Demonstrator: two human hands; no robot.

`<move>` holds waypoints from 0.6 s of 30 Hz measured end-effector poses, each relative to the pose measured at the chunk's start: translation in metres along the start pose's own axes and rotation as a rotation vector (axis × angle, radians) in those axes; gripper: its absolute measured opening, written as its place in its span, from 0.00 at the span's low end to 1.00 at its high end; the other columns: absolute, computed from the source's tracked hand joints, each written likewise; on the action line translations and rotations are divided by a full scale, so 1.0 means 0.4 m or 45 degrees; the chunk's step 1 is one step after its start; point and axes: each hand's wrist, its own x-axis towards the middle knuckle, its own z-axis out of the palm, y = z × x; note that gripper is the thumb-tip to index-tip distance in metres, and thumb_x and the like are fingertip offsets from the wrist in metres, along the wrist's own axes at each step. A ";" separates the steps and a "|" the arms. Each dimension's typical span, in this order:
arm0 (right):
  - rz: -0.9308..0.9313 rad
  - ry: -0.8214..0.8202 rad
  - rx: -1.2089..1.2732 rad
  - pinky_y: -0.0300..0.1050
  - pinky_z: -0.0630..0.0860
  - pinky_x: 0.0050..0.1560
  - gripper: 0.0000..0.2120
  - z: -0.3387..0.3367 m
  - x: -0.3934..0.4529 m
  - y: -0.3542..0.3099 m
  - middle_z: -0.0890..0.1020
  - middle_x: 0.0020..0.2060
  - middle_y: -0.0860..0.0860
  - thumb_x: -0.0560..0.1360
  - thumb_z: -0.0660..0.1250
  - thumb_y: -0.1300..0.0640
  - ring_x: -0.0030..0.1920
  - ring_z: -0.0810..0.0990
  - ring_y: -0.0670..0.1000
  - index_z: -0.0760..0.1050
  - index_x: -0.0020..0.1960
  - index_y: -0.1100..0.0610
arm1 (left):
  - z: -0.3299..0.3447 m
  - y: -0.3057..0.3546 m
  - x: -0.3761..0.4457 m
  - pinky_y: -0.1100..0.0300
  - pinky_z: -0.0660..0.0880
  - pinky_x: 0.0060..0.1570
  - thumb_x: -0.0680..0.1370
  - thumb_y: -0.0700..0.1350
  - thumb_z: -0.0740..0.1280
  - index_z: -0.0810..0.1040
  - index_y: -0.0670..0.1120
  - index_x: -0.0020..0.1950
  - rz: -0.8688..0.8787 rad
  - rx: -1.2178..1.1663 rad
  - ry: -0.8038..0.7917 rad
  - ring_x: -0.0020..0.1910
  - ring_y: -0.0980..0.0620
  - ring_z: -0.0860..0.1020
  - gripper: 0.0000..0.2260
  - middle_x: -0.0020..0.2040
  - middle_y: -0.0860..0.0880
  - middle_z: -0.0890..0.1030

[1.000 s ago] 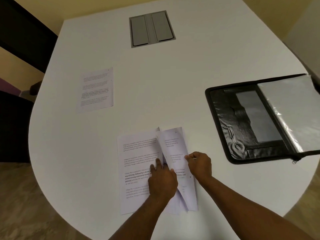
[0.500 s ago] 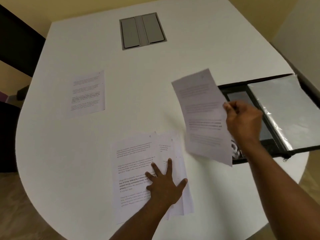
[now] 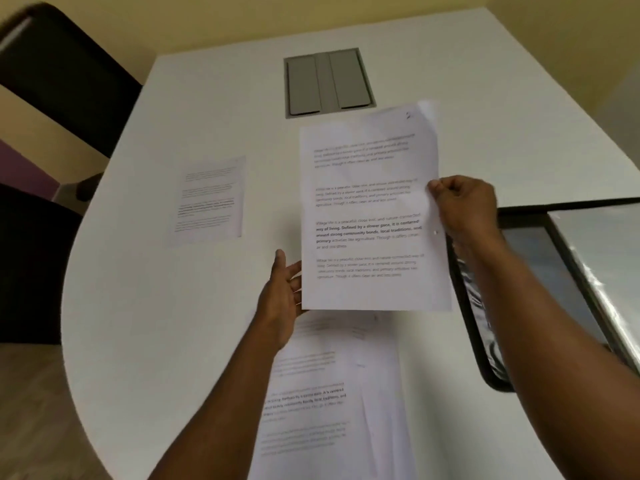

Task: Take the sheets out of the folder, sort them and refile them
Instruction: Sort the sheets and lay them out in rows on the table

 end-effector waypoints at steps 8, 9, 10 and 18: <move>0.153 -0.132 -0.026 0.48 0.76 0.45 0.14 0.285 0.129 0.069 0.79 0.32 0.48 0.76 0.69 0.54 0.35 0.76 0.49 0.76 0.33 0.53 | -0.110 0.089 0.198 0.53 0.76 0.59 0.76 0.43 0.70 0.82 0.45 0.53 0.255 0.346 0.241 0.52 0.49 0.82 0.07 0.50 0.49 0.85; 0.167 -0.140 -0.025 0.49 0.77 0.46 0.13 0.320 0.149 0.076 0.79 0.32 0.48 0.76 0.69 0.54 0.35 0.76 0.49 0.76 0.33 0.53 | -0.117 0.098 0.230 0.56 0.77 0.57 0.77 0.42 0.70 0.82 0.45 0.52 0.258 0.361 0.299 0.51 0.50 0.82 0.05 0.49 0.50 0.85; 0.182 -0.150 -0.024 0.51 0.78 0.47 0.11 0.355 0.168 0.084 0.79 0.32 0.49 0.75 0.70 0.54 0.35 0.76 0.50 0.76 0.35 0.53 | -0.120 0.109 0.262 0.59 0.77 0.54 0.77 0.42 0.70 0.82 0.46 0.50 0.264 0.375 0.349 0.51 0.50 0.82 0.04 0.47 0.51 0.85; 0.076 -0.294 -0.122 0.41 0.74 0.47 0.20 0.577 0.264 0.144 0.79 0.48 0.48 0.75 0.69 0.60 0.47 0.78 0.48 0.70 0.66 0.52 | -0.143 0.181 0.510 0.60 0.75 0.50 0.78 0.42 0.67 0.76 0.43 0.61 0.396 0.769 0.576 0.54 0.48 0.79 0.12 0.58 0.45 0.81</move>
